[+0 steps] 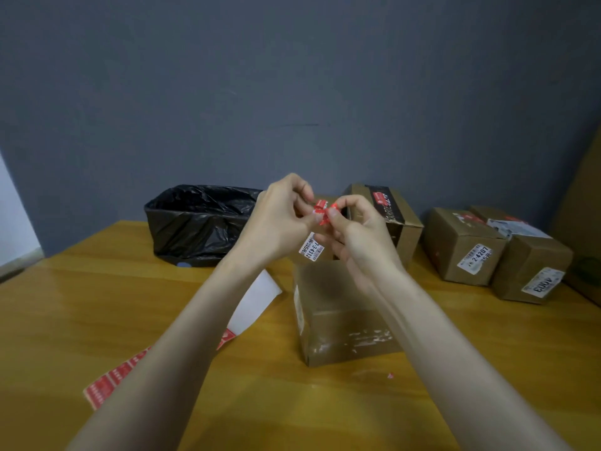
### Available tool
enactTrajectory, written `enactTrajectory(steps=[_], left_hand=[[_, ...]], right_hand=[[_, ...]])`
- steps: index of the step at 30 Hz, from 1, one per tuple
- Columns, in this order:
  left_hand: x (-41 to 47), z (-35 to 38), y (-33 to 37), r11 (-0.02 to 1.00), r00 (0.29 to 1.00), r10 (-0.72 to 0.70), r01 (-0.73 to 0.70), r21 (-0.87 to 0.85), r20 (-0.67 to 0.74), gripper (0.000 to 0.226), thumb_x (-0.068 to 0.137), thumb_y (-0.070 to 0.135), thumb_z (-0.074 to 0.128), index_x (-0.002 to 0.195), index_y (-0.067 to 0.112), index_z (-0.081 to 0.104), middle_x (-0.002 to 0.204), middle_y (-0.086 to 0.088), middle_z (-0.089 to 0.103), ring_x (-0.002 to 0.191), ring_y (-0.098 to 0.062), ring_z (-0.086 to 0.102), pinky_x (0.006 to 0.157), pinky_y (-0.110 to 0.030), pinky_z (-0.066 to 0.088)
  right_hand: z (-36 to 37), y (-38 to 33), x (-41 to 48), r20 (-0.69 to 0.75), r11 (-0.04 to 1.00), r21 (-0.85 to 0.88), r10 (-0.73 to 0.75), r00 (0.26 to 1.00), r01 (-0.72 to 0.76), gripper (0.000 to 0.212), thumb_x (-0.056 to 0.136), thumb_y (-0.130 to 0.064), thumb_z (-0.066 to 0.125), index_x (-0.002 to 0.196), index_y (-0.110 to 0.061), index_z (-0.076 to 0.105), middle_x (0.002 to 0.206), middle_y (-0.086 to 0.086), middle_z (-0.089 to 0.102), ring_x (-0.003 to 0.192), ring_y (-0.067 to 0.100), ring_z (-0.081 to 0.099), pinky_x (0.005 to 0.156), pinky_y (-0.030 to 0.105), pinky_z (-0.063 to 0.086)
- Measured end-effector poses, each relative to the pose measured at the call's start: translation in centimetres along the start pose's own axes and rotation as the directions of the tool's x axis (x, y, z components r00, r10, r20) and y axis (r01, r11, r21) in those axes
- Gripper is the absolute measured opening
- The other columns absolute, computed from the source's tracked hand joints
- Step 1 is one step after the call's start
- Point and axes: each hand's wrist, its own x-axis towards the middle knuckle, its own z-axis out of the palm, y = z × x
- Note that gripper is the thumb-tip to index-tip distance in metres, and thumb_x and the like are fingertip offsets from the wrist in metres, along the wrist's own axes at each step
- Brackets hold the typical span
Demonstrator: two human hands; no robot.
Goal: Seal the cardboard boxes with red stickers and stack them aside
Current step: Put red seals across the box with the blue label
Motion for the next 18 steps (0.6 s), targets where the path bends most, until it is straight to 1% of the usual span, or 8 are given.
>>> enactTrajectory(steps=[2,4,6,8,11,13,15,18], left_hand=[[0.5,-0.7,-0.1,0.998,0.999,-0.025,0.024,-0.051,-0.030,0.031,0.081,0.004,0.069,0.074,0.024,0.045,0.063,0.004,0.059,0.070,-0.021,0.062,0.079,-0.046,0.053],[1.0,-1.4,-0.1,0.996,0.997,-0.047,0.042,-0.084,-0.055,0.030,0.080,0.005,0.070,0.075,0.023,0.046,0.063,0.004,0.060,0.072,-0.020,0.062,0.082,-0.043,0.053],[1.7,-2.2,-0.4,0.997,0.993,-0.056,0.051,-0.055,-0.101,0.027,0.079,0.008,0.072,0.075,0.023,0.050,0.063,0.006,0.062,0.071,-0.016,0.064,0.081,-0.038,0.054],[2.1,-2.8,-1.2,0.998,0.984,-0.062,0.062,-0.006,-0.164,0.022,0.077,0.011,0.075,0.073,0.022,0.056,0.061,0.008,0.063,0.066,-0.008,0.062,0.078,-0.033,0.054],[2.4,-3.3,-2.5,0.995,0.980,-0.100,0.101,-0.004,-0.173,0.011,0.075,0.014,0.077,0.075,0.015,0.065,0.066,0.001,0.067,0.066,-0.006,0.064,0.076,-0.029,0.054],[2.5,-3.4,-3.3,0.990,0.981,-0.141,0.137,-0.041,-0.136,0.011,0.075,0.015,0.077,0.079,0.011,0.068,0.071,-0.004,0.069,0.069,-0.011,0.066,0.075,-0.029,0.054],[2.6,-3.4,-3.9,0.980,0.977,-0.178,0.166,-0.107,-0.114,0.011,0.073,0.014,0.078,0.078,0.010,0.069,0.072,-0.005,0.070,0.067,-0.013,0.066,0.074,-0.029,0.054],[2.9,-3.7,-4.7,0.965,0.971,-0.217,0.198,-0.170,-0.103,0.011,0.072,0.013,0.079,0.075,0.011,0.068,0.073,-0.008,0.071,0.069,-0.015,0.067,0.074,-0.028,0.055]], right_hand=[[0.3,0.2,0.9,-0.007,0.999,0.011,0.045,0.999,-0.045,0.014,0.094,0.000,0.049,0.096,-0.013,0.053,0.079,0.006,0.055,0.061,0.010,0.053,0.054,0.021,0.053],[0.2,0.6,1.7,-0.046,0.995,0.029,0.095,0.994,-0.094,0.021,0.091,0.000,0.053,0.104,-0.016,0.053,0.080,0.005,0.054,0.062,0.011,0.052,0.055,0.023,0.053],[0.1,0.9,2.2,-0.100,0.993,0.059,0.112,0.989,-0.106,0.020,0.089,0.000,0.058,0.099,-0.016,0.053,0.083,0.006,0.055,0.064,0.012,0.054,0.056,0.024,0.055],[0.3,1.0,2.6,-0.116,0.996,0.064,0.075,0.990,-0.068,0.011,0.088,0.001,0.058,0.094,-0.009,0.056,0.084,0.008,0.056,0.064,0.013,0.055,0.058,0.023,0.056],[1.0,1.1,3.4,-0.063,0.999,-0.037,-0.009,0.998,0.006,0.011,0.090,0.000,0.056,0.098,-0.001,0.063,0.087,0.013,0.063,0.075,0.016,0.062,0.071,0.023,0.056],[1.7,1.2,4.1,-0.017,0.994,-0.109,-0.002,1.000,0.000,0.014,0.090,-0.004,0.056,0.101,-0.005,0.065,0.100,0.014,0.066,0.092,0.020,0.065,0.079,0.024,0.055],[2.5,1.4,4.7,0.032,0.986,-0.163,0.021,0.999,-0.015,0.019,0.091,-0.005,0.056,0.106,-0.003,0.066,0.108,0.014,0.066,0.101,0.023,0.064,0.082,0.023,0.054],[3.5,1.8,5.3,0.081,0.983,-0.177,0.058,0.995,-0.043,0.019,0.092,-0.005,0.053,0.106,0.000,0.066,0.103,0.012,0.067,0.093,0.019,0.065,0.082,0.024,0.053]])
